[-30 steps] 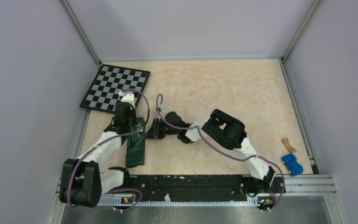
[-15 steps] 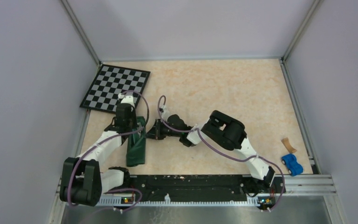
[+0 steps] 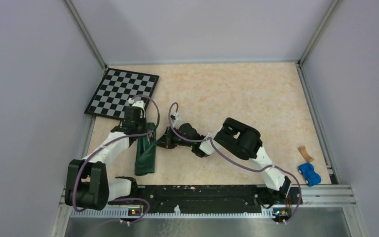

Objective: Fold the napkin into a case and place the utensils inside
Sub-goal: Insert the spoon into the folded napkin.

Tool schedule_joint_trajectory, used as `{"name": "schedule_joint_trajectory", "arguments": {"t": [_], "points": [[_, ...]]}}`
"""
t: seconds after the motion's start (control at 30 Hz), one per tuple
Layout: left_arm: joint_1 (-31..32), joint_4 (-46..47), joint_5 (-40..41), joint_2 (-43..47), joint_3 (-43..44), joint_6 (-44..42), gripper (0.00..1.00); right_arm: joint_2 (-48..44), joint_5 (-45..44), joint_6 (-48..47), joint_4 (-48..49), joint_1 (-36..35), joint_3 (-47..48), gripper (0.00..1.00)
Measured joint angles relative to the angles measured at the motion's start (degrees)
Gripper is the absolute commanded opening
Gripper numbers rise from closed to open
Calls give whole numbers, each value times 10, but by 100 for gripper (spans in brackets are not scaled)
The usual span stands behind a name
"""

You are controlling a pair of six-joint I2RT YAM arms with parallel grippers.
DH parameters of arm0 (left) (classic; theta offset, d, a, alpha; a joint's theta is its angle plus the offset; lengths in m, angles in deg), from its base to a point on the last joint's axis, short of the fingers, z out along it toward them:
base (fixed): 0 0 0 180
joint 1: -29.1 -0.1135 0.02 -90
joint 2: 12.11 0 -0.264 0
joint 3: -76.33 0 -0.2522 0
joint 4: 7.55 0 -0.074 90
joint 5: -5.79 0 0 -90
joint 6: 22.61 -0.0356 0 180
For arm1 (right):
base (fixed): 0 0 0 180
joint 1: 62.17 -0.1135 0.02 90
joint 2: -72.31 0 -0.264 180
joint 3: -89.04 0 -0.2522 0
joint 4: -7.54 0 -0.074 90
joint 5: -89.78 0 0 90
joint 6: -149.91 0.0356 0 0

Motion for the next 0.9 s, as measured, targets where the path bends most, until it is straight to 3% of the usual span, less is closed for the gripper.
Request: {"name": "schedule_joint_trajectory", "arguments": {"t": [0.33, 0.73, 0.9], "points": [[0, -92, -21, -38, 55, 39, 4, 0, -1, -2, 0, 0, 0, 0], [0, -128, -6, -60, 57, 71, 15, -1, -2, -3, 3, 0, -4, 0], [0, -129, -9, -74, 57, 73, 35, -1, -2, -3, 4, 0, -4, 0]]}}
